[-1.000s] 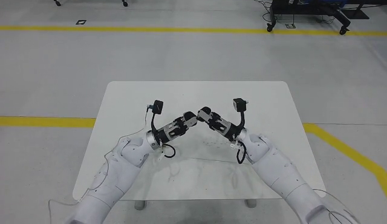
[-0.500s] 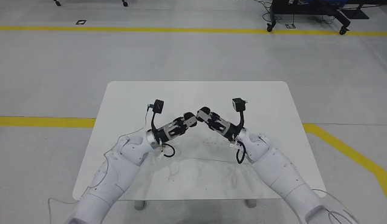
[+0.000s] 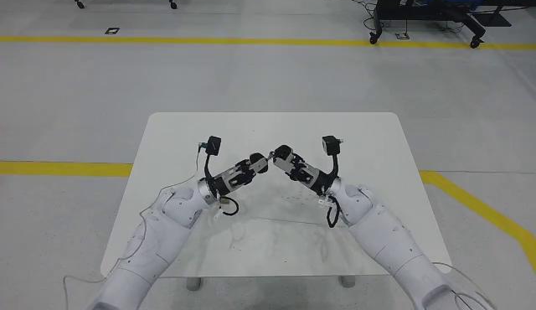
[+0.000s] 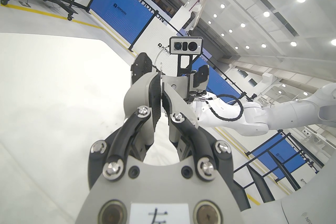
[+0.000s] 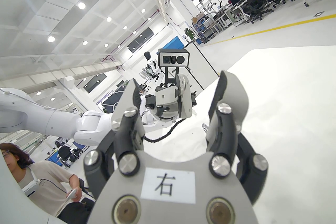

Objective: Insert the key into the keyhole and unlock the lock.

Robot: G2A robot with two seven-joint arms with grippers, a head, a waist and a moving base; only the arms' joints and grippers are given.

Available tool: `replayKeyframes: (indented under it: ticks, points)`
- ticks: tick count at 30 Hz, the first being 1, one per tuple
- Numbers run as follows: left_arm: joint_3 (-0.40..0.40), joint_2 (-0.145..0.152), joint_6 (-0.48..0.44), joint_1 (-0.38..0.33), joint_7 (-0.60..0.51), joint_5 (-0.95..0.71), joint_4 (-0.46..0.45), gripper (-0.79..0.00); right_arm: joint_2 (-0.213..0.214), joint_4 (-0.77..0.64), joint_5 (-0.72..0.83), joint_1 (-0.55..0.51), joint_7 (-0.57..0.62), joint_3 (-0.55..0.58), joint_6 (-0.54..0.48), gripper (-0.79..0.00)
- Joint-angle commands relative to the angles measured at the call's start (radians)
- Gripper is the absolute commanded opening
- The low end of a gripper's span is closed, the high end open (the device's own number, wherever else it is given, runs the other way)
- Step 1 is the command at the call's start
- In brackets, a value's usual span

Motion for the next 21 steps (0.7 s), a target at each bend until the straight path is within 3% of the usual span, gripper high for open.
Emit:
replayKeyframes:
  ticks: [1,4,9,15,19,20,21]
  points:
    - [-0.002,0.001,-0.003,0.003,-0.002,-0.005,-0.003,-0.785,0.0,0.0,0.0,0.0,0.0,0.0,0.0,0.0]
    - [-0.002,0.003,-0.004,0.004,-0.016,-0.009,-0.006,-0.785,0.0,0.0,0.0,0.0,0.0,0.0,0.0,0.0]
    - [0.009,0.014,0.009,-0.015,-0.144,-0.028,-0.001,-0.785,0.007,-0.003,-0.047,0.005,0.02,0.016,0.008,0.0]
    - [0.01,0.031,0.007,-0.027,-0.266,-0.054,-0.01,-0.785,0.068,-0.032,-0.214,0.001,0.179,0.123,-0.004,0.0]
    - [0.019,0.037,0.011,-0.029,-0.316,-0.056,-0.021,-0.785,0.106,-0.112,-0.218,-0.038,0.271,0.166,-0.004,0.0]
    - [0.023,0.039,0.009,-0.03,-0.33,-0.059,-0.024,-0.785,0.112,-0.128,-0.209,-0.046,0.293,0.169,-0.004,-0.129]
    - [0.027,0.04,0.005,-0.031,-0.344,-0.065,-0.027,-0.785,0.118,-0.138,-0.195,-0.051,0.319,0.168,-0.004,-0.151]
